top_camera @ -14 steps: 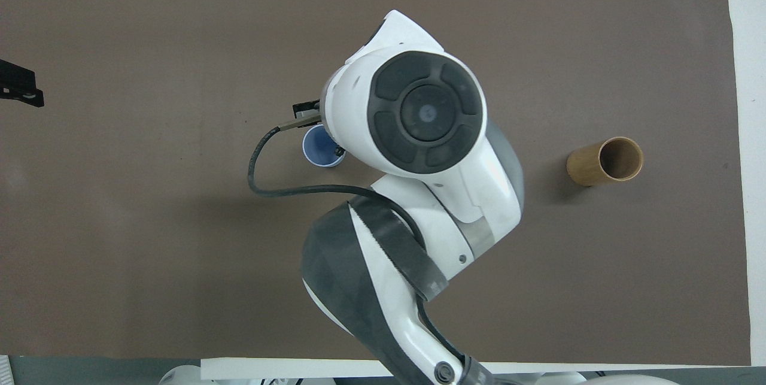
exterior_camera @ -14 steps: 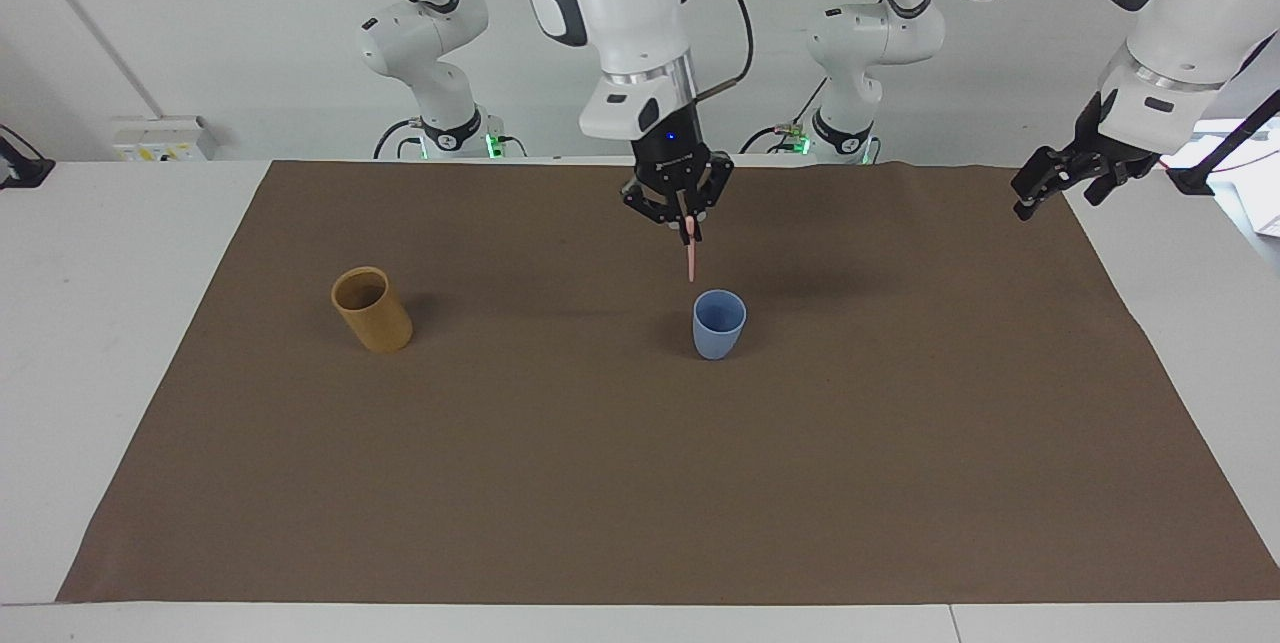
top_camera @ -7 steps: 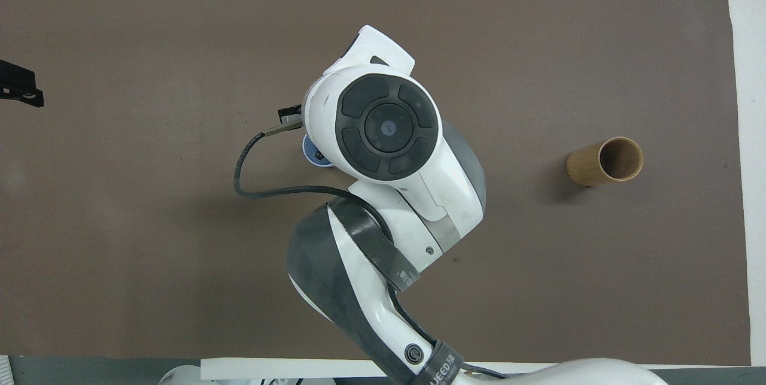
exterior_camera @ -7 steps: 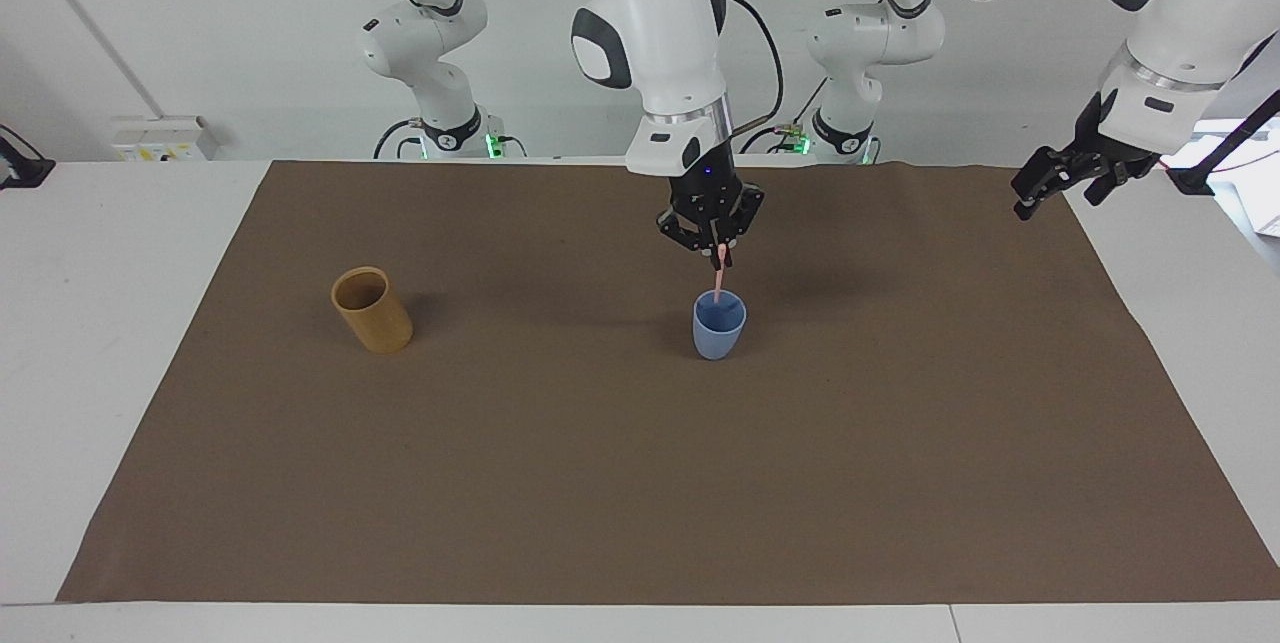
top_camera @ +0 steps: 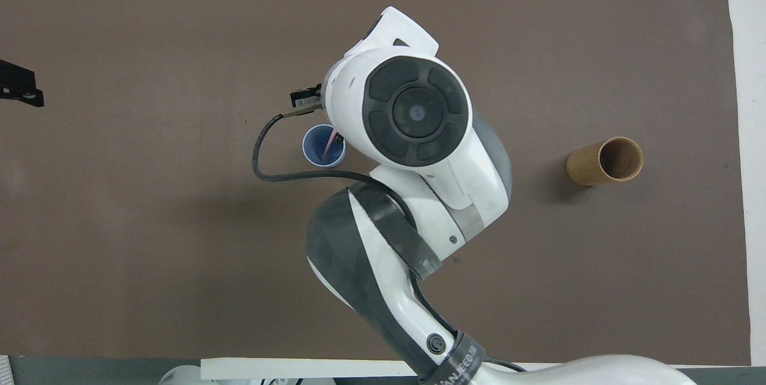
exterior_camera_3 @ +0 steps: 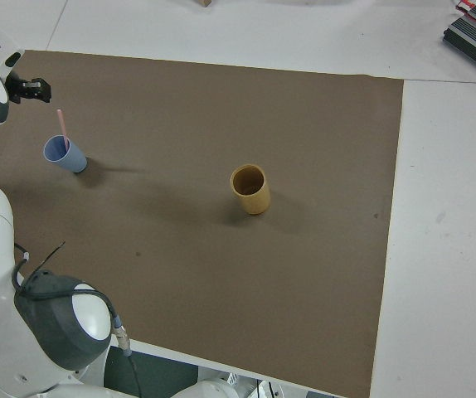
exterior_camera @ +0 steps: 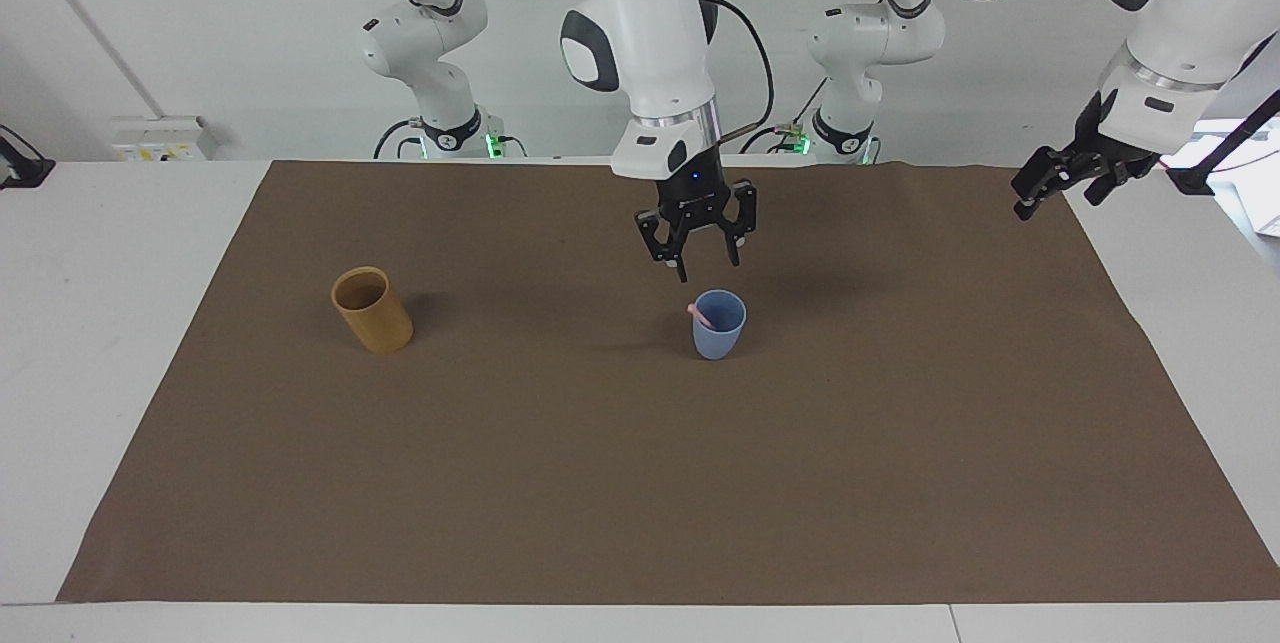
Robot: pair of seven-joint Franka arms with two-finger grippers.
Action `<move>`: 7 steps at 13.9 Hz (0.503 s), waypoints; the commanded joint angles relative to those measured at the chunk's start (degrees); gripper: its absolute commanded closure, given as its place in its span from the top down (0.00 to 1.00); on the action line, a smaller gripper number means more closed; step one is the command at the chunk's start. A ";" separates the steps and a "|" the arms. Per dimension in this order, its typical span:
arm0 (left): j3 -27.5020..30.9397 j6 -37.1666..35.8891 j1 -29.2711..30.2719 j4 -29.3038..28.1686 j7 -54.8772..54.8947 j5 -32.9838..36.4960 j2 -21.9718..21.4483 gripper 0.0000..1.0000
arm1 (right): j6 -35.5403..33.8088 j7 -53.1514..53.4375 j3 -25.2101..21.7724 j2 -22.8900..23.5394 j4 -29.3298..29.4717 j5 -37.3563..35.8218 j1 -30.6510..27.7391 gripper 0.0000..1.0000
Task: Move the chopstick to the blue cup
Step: 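Carry the pink stick over the blue cup and lower it in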
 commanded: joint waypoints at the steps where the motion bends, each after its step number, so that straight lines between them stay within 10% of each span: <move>1: 0.22 -0.70 -0.23 -0.34 0.11 0.13 -0.40 1.00 | -0.81 0.86 0.73 -0.60 1.05 -0.25 -2.38 1.00; 7: 0.22 -0.70 -0.14 -0.34 0.03 0.13 -0.40 1.00 | -19.64 -4.38 -1.81 -9.45 1.14 -1.22 -14.55 1.00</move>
